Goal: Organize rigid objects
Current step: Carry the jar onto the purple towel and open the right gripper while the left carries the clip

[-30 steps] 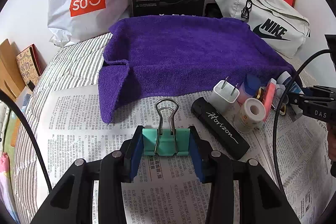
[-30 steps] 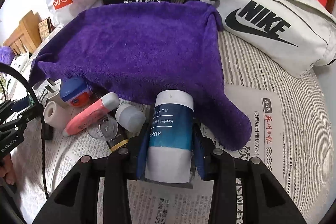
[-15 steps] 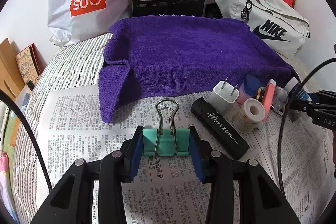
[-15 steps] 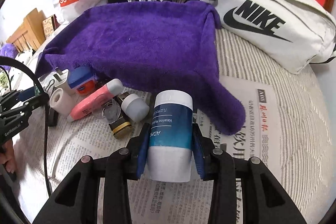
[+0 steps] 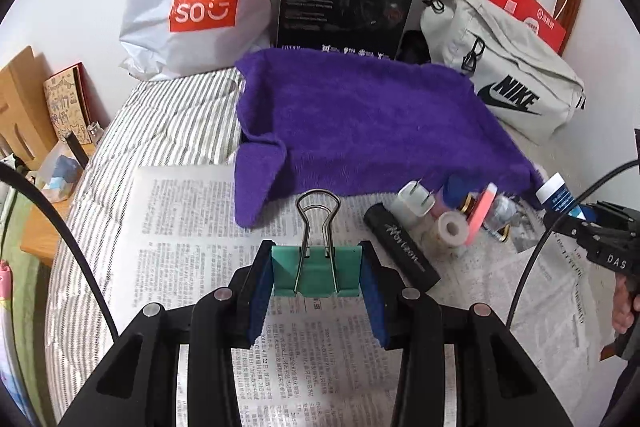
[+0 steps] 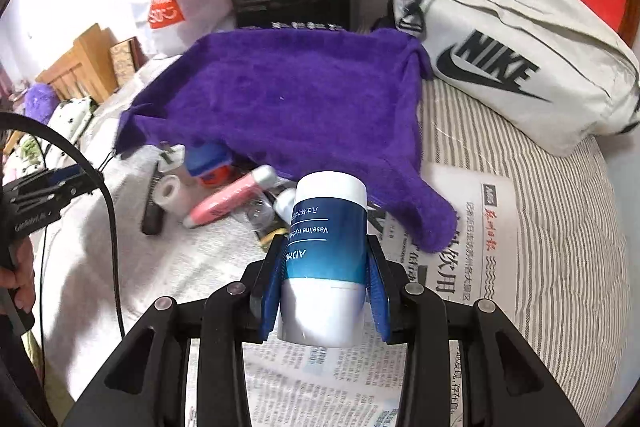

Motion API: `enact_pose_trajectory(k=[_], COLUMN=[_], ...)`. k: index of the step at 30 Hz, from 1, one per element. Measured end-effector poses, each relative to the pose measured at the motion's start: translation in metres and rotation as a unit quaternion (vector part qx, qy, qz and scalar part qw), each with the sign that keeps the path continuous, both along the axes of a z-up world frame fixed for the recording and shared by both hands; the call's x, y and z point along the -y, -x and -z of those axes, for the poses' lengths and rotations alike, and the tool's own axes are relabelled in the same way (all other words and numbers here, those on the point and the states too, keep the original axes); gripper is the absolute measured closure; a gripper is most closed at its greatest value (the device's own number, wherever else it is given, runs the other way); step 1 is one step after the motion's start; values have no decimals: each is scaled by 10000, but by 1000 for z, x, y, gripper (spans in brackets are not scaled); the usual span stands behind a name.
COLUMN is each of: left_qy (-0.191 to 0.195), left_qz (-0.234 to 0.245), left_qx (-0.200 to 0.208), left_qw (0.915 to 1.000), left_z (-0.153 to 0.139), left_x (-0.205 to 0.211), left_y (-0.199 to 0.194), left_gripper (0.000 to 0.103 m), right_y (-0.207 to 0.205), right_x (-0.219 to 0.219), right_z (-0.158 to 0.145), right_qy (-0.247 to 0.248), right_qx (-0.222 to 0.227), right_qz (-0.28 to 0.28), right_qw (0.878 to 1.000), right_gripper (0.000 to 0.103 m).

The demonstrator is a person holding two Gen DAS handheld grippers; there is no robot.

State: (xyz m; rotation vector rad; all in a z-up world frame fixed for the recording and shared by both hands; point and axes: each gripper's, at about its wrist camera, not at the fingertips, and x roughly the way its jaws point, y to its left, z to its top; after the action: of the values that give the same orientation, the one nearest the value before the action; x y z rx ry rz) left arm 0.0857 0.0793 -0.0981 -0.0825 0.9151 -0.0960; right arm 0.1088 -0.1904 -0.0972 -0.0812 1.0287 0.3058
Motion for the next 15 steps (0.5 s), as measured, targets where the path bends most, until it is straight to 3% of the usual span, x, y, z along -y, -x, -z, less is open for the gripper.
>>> enact_pose_trajectory(k=[8,15], left_qy=[129,121], left_qz=[-2,-133], left_qx=[58,64], left_qw=[9999,9998], left_z=[-28,-44], left_x=[-4,-12], left_y=[-15,-52], left_gripper=[64,64], right_y=[-14,-52], right_x=[-4,-6], right_z=[-23,-36], right_qy=[-168,-346], right_qx=[139,230], right_qz=[-145,-167], right_qw=[9997,9990], right_gripper=[65,65])
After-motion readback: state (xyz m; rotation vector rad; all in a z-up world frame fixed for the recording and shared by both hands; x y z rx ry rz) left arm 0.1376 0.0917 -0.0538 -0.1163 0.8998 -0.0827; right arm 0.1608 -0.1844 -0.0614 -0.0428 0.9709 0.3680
